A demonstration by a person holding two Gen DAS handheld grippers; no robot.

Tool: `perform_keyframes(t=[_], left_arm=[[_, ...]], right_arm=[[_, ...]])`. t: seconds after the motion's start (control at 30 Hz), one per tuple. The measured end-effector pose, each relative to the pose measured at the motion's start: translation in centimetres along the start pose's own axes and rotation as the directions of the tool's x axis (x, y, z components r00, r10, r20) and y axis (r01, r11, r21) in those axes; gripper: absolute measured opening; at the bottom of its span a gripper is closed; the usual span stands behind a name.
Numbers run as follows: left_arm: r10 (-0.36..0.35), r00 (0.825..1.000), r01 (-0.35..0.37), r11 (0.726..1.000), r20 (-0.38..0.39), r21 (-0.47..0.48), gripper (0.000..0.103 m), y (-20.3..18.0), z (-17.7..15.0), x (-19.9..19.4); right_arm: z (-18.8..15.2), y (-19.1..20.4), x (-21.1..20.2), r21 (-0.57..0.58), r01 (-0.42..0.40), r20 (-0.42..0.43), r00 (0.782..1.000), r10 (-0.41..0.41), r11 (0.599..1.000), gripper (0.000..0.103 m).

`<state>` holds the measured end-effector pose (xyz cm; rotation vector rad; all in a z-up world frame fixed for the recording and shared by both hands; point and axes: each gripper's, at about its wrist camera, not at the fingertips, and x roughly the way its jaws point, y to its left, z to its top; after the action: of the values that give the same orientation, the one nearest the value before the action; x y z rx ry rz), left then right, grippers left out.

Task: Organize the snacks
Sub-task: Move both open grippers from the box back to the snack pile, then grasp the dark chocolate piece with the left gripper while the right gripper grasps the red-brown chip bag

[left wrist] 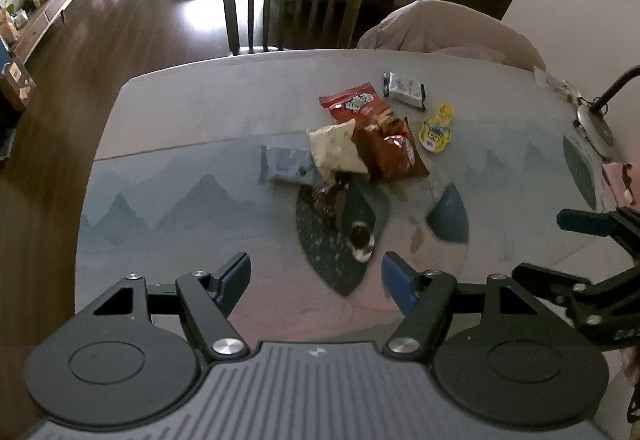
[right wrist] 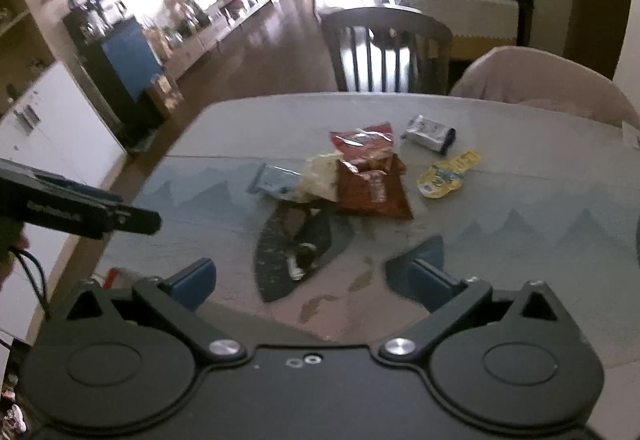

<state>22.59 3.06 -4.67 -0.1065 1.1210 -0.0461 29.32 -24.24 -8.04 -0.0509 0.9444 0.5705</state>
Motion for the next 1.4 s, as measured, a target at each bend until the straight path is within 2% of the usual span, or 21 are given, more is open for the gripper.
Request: perform_keyframes(t=[0.1,0.23,0.4,0.63,0.77,0.83,0.93,1.07,1.3,1.4], left_arm=[[0.009,1.000,-0.009,1.000,-0.029,-0.003,0.074,-0.7,2.2,1.3],[0.015,0.998,-0.016,1.000,-0.062,-0.014,0.074,-1.6,4.5,3.4],[0.029,0.989,-0.036,0.998,-0.144,-0.047,0.074,-2.2,6.3,7.5],[0.014,0.962,-0.049,0.991,-0.272,-0.122,0.074,-1.8,7.6,13.8],[0.027,0.938,-0.081,0.987,-0.347,-0.141,0.074,-1.5,8.1,17.1],[0.011,0.925,-0.079,0.983,-0.381,-0.164,0.074,-1.1,8.3,18.5],[-0.013,0.922,-0.058,0.984,-0.387,-0.170,0.074,-0.7,8.5,20.1],[-0.001,0.911,-0.077,0.982,-0.412,-0.172,0.074,-0.3,8.4,22.1],[-0.003,0.894,-0.095,0.976,-0.448,-0.197,0.072,0.8,8.2,24.6],[-0.032,0.895,-0.075,0.972,-0.445,-0.222,0.065,1.0,8.2,25.0]], right_arm=[[1.8,-1.3,1.5,-0.004,-0.010,-0.042,0.999,0.010,1.000,0.102],[4.4,-2.7,3.0,-0.025,0.024,-0.054,0.998,-0.026,0.999,0.102],[6.8,-4.2,6.0,-0.054,0.029,-0.077,0.996,-0.033,0.998,0.102],[7.5,-4.5,11.4,-0.157,0.019,-0.099,0.994,-0.035,0.987,0.102],[7.6,-5.1,14.3,-0.154,-0.012,-0.136,0.991,-0.009,0.988,0.102],[7.7,-5.6,15.6,-0.138,-0.012,-0.159,0.987,-0.010,0.990,0.102],[7.9,-6.6,17.4,-0.101,-0.023,-0.199,0.980,0.003,0.995,0.099],[8.2,-7.2,19.2,-0.077,-0.031,-0.208,0.978,0.015,0.997,0.097],[7.9,-7.0,21.2,-0.099,-0.024,-0.221,0.975,0.002,0.995,0.094],[7.9,-7.0,21.5,-0.102,-0.033,-0.212,0.977,0.011,0.994,0.091]])
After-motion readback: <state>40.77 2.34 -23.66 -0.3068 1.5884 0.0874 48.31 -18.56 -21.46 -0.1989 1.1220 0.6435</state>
